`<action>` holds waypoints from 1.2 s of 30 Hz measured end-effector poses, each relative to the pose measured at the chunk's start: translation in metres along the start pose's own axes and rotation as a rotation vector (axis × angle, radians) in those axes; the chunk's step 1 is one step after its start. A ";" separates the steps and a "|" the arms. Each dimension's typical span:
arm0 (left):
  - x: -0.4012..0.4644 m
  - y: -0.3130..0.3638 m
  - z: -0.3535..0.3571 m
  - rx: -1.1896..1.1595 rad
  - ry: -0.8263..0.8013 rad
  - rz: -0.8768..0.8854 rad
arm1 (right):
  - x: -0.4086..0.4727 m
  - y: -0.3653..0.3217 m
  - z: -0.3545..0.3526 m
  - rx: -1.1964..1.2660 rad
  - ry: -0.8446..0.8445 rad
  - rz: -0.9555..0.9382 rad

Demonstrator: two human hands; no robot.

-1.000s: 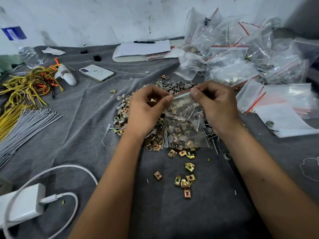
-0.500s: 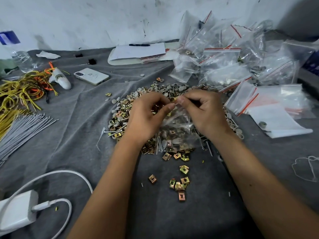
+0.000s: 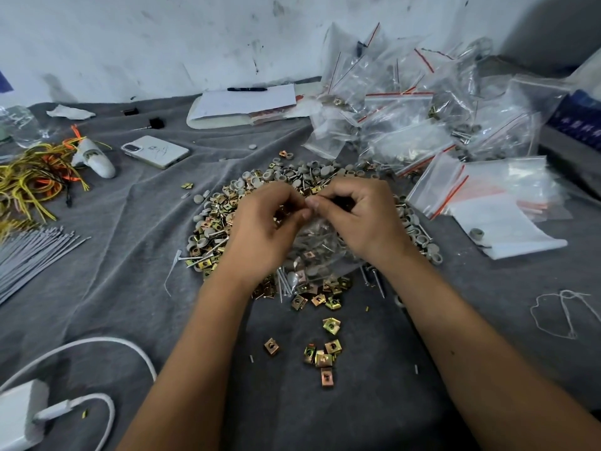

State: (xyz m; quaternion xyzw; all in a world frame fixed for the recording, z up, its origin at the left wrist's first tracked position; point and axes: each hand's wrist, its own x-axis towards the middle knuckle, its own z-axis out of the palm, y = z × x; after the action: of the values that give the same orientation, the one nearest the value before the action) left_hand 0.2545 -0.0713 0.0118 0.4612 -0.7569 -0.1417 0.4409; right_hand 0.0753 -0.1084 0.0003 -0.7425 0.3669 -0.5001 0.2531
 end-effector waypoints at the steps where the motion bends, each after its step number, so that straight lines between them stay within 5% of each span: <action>1: 0.000 0.001 0.000 -0.003 0.000 0.003 | 0.000 0.000 0.000 0.004 -0.021 0.024; 7: 0.002 0.000 -0.007 -0.174 0.085 -0.104 | -0.003 -0.006 0.001 0.008 -0.122 0.066; 14: 0.002 0.002 -0.002 -0.096 0.092 -0.089 | -0.004 -0.008 0.003 -0.014 -0.254 -0.016; 19: 0.003 0.000 -0.009 -0.038 0.286 -0.088 | -0.007 -0.011 0.002 0.019 -0.331 0.040; 23: 0.002 -0.011 -0.021 0.177 0.458 -0.110 | -0.005 -0.009 0.001 -0.015 -0.275 0.010; 32: 0.037 0.003 -0.022 0.210 0.480 -0.049 | -0.003 -0.014 -0.007 0.112 -0.250 0.062; 36: 0.088 0.025 -0.018 0.373 0.481 -0.051 | 0.006 -0.011 -0.017 0.319 -0.067 0.209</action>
State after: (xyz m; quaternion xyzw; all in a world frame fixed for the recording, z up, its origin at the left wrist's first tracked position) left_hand 0.2381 -0.1265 0.0851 0.5733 -0.6318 0.1022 0.5116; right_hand 0.0638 -0.1063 0.0184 -0.6670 0.3495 -0.4978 0.4303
